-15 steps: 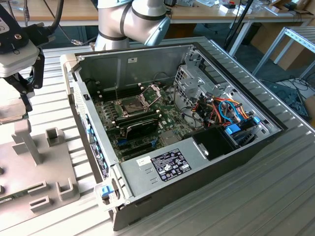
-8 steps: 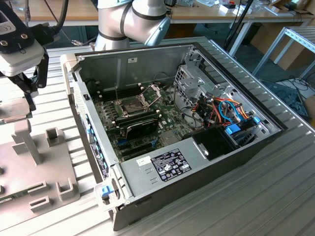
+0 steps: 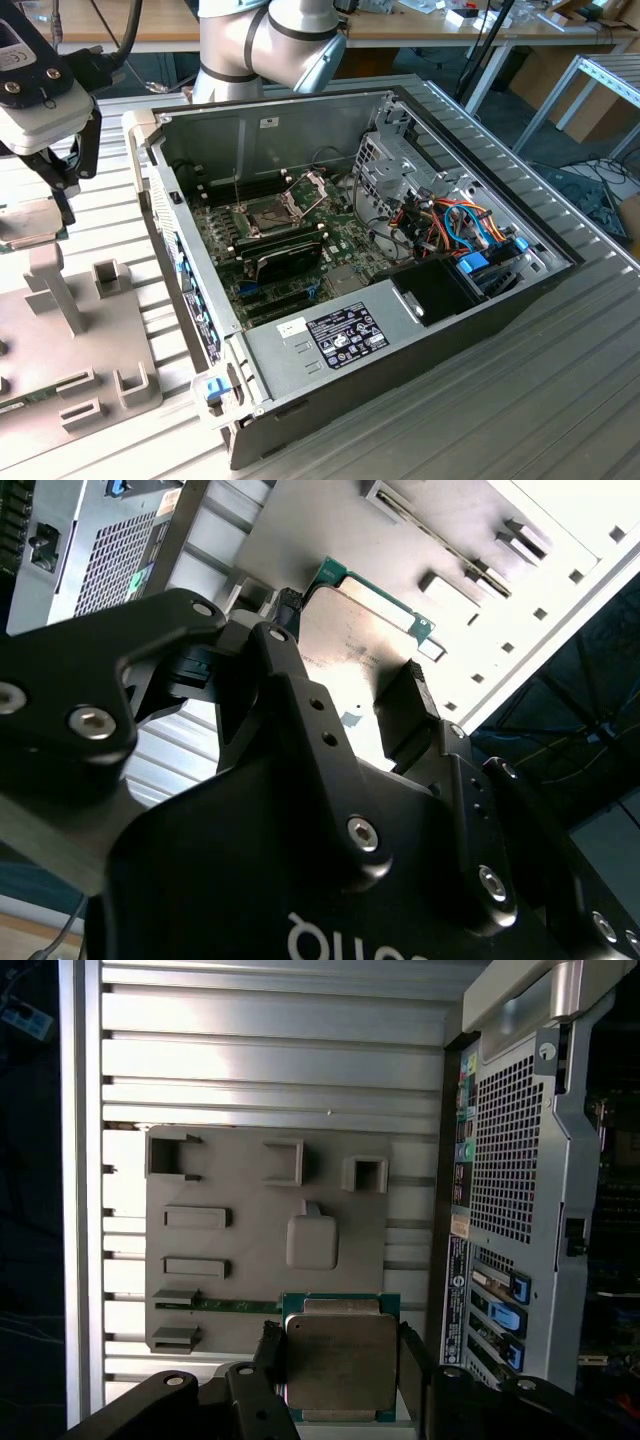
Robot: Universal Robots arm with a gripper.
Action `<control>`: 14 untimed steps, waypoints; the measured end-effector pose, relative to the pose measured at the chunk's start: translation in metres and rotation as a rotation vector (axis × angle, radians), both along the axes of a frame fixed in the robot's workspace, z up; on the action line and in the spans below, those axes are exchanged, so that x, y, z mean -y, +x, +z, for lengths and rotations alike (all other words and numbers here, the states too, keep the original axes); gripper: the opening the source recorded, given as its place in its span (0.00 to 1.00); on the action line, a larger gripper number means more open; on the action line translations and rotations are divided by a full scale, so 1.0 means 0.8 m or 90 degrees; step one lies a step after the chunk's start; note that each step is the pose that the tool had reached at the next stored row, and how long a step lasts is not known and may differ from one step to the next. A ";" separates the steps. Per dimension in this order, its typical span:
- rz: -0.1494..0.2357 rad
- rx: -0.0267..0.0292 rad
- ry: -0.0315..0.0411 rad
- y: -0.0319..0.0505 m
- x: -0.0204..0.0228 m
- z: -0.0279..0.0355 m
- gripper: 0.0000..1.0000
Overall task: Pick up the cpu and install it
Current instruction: 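Pick up the cpu and move it towards the insertion slot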
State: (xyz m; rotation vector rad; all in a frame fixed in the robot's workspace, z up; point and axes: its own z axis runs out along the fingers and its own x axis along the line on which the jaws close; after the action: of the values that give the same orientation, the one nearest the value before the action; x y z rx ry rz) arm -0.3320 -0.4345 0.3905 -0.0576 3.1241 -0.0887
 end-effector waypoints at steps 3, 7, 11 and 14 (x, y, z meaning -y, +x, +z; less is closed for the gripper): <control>0.000 0.0000 0.0000 0.002 0.0000 0.0000 0.55; 0.000 0.0000 0.0000 0.006 0.0000 0.0000 0.55; 0.000 0.0000 -0.0001 0.009 0.0000 0.0000 0.55; 0.000 0.0000 0.0000 0.012 0.0000 0.0000 0.55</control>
State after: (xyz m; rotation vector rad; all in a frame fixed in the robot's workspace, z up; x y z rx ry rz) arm -0.3227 -0.4345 0.3905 -0.0573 3.1242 -0.0888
